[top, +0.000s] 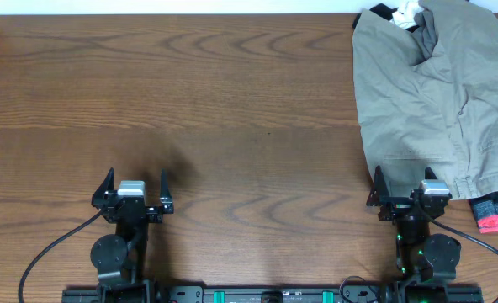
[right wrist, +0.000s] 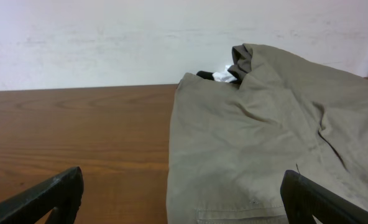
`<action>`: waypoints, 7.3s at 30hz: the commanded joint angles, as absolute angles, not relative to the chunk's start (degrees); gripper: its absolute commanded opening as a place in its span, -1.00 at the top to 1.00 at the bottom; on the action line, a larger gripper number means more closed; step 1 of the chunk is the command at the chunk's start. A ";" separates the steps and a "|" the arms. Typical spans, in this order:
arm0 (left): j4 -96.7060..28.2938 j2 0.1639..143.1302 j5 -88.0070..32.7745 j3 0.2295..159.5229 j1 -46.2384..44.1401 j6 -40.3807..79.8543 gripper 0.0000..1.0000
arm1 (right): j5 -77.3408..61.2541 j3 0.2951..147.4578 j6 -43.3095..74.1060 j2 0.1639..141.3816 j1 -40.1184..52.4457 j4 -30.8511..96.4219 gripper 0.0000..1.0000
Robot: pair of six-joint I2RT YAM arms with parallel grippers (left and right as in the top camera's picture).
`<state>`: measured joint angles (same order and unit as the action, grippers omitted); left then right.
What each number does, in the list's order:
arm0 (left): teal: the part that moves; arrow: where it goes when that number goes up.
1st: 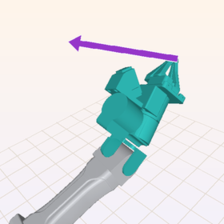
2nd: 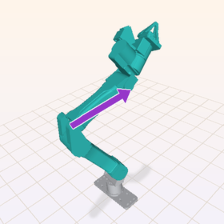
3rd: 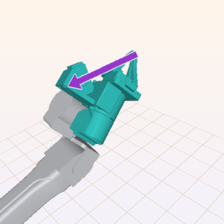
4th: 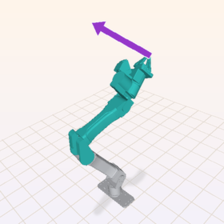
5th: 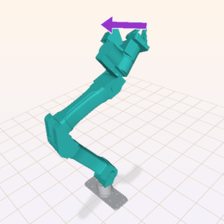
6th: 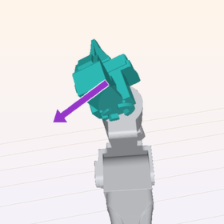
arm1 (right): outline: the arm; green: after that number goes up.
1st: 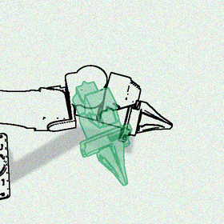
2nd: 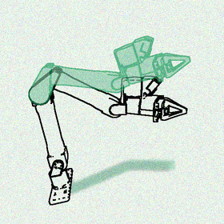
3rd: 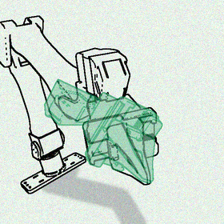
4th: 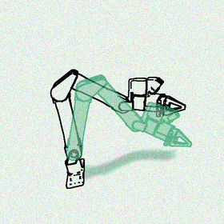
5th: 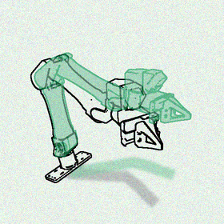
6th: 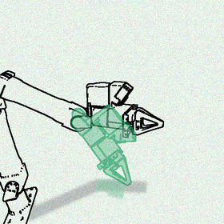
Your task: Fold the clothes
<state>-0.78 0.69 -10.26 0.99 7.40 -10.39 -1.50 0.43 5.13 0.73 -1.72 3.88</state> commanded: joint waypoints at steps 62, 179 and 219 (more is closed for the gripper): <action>-17.98 53.17 -21.69 47.70 7.57 3.68 -0.96 | -9.17 43.70 -2.04 55.18 -2.61 -11.29 -0.98; -37.19 84.05 -6.76 69.87 -8.97 4.78 -0.96 | -14.33 68.99 2.66 96.09 -19.92 28.40 0.97; -48.95 67.88 -7.03 70.52 4.16 3.01 -0.96 | -10.57 93.47 12.60 109.69 30.39 -1.50 -0.98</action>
<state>-48.38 67.77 -7.07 69.28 6.07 4.60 -10.70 92.60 12.64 107.83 31.42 -2.09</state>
